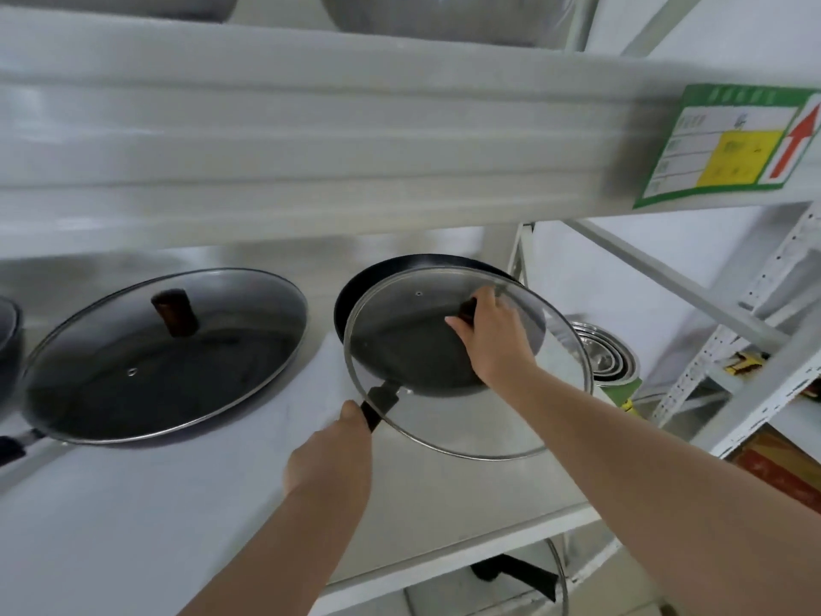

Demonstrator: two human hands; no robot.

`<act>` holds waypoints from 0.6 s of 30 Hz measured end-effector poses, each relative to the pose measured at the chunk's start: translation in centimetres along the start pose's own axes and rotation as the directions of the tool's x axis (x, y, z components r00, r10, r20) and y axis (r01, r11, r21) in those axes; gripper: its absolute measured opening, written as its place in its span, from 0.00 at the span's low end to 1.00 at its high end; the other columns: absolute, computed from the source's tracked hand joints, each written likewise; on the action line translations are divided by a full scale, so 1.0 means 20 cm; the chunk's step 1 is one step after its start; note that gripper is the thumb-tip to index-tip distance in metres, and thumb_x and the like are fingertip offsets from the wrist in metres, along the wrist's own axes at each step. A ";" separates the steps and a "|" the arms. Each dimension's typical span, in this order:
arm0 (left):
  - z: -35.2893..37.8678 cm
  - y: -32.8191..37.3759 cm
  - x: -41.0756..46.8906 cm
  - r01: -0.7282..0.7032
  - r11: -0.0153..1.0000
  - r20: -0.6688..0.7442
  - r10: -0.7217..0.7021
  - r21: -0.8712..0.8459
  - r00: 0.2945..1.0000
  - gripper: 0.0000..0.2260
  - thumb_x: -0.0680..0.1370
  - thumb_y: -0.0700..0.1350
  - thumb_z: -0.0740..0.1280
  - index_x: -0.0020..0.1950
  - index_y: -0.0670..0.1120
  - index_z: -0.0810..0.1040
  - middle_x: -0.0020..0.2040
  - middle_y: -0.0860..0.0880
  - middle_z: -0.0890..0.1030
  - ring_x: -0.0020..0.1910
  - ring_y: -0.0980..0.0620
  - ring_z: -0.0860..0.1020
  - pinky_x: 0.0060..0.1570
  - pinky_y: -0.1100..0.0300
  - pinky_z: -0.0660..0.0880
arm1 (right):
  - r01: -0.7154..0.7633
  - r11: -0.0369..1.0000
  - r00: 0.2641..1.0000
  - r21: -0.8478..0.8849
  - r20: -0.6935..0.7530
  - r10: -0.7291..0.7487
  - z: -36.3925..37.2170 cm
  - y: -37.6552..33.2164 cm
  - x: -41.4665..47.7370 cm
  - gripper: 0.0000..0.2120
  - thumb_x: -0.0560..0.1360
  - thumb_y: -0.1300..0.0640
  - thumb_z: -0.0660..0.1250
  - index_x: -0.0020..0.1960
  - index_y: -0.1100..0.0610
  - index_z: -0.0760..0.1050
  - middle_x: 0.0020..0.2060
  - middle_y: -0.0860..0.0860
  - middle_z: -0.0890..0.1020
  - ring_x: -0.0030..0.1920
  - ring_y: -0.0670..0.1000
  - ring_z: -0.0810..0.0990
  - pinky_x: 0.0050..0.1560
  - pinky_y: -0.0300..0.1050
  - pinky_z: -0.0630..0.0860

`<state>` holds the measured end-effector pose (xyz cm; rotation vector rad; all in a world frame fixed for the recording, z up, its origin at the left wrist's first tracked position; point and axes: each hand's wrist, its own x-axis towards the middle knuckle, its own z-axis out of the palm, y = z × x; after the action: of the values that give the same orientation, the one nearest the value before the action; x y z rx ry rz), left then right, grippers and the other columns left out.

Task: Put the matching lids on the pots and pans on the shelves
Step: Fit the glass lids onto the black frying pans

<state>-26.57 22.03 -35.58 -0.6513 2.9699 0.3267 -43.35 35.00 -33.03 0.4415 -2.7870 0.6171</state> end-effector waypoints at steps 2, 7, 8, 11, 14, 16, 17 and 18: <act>0.00 0.00 0.01 0.002 1.000 0.002 -0.002 0.003 1.000 0.16 0.76 0.35 0.59 0.62 0.46 0.63 0.40 0.51 0.71 0.38 0.48 0.74 0.40 0.57 0.72 | 0.002 0.999 1.000 -0.040 -0.005 -0.002 0.03 -0.01 0.04 0.22 0.79 0.45 0.60 0.61 0.62 0.66 0.56 0.60 0.78 0.57 0.61 0.75 0.55 0.53 0.74; 0.01 -0.01 0.01 0.011 1.000 0.005 -0.011 0.004 1.000 0.16 0.76 0.35 0.60 0.62 0.46 0.63 0.41 0.49 0.75 0.37 0.49 0.74 0.38 0.57 0.72 | 0.027 0.996 1.000 -0.081 0.010 -0.026 0.10 -0.08 0.16 0.25 0.79 0.44 0.60 0.66 0.62 0.64 0.60 0.60 0.76 0.59 0.62 0.74 0.58 0.55 0.73; 0.02 -0.02 0.01 0.016 1.000 0.005 -0.016 0.003 1.000 0.16 0.76 0.35 0.60 0.62 0.46 0.63 0.43 0.49 0.76 0.37 0.48 0.73 0.39 0.57 0.72 | 0.035 0.996 0.999 -0.080 0.019 -0.033 0.12 -0.10 0.18 0.25 0.79 0.45 0.60 0.67 0.62 0.64 0.61 0.60 0.75 0.60 0.62 0.74 0.59 0.55 0.73; 0.01 -0.02 0.01 0.023 1.000 0.013 -0.023 -0.009 1.000 0.16 0.75 0.34 0.60 0.61 0.46 0.63 0.39 0.50 0.71 0.38 0.48 0.73 0.39 0.56 0.72 | 0.049 0.996 0.997 -0.074 0.057 -0.044 0.16 -0.17 0.24 0.25 0.79 0.46 0.60 0.68 0.61 0.62 0.62 0.61 0.75 0.62 0.63 0.72 0.60 0.57 0.71; 0.00 -0.01 0.02 0.027 1.000 0.011 -0.027 -0.010 1.000 0.15 0.76 0.35 0.60 0.60 0.46 0.63 0.40 0.50 0.71 0.38 0.48 0.73 0.39 0.56 0.71 | 0.038 0.997 0.995 -0.074 0.092 -0.031 0.19 -0.20 0.31 0.23 0.80 0.46 0.59 0.68 0.60 0.63 0.62 0.62 0.75 0.63 0.64 0.71 0.60 0.57 0.70; 0.00 -0.01 0.02 0.032 0.999 0.015 -0.032 -0.013 0.999 0.15 0.76 0.35 0.61 0.60 0.46 0.64 0.42 0.49 0.73 0.38 0.48 0.72 0.39 0.56 0.70 | 0.020 0.998 0.994 -0.066 0.107 -0.013 0.19 -0.19 0.35 0.22 0.79 0.47 0.60 0.67 0.60 0.64 0.62 0.62 0.74 0.64 0.65 0.70 0.60 0.58 0.70; 0.00 -0.01 0.02 0.033 0.999 0.021 -0.033 -0.012 0.999 0.15 0.76 0.35 0.61 0.60 0.46 0.64 0.44 0.48 0.74 0.38 0.48 0.72 0.39 0.56 0.70 | 0.018 0.997 0.994 -0.072 0.107 -0.011 0.19 -0.18 0.36 0.22 0.79 0.47 0.60 0.66 0.60 0.64 0.62 0.63 0.74 0.64 0.65 0.70 0.59 0.59 0.71; 0.00 -0.02 0.02 0.034 0.999 0.025 -0.033 -0.011 0.999 0.15 0.76 0.35 0.61 0.60 0.46 0.64 0.45 0.48 0.76 0.38 0.48 0.72 0.39 0.56 0.70 | 0.026 0.996 0.995 -0.090 0.100 -0.017 0.19 -0.16 0.37 0.21 0.79 0.47 0.60 0.66 0.60 0.65 0.62 0.63 0.74 0.63 0.65 0.70 0.59 0.59 0.71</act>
<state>-26.83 21.58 -35.63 -0.6919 2.9319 0.3476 -49.80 28.72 -32.96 0.4955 -2.8861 0.4732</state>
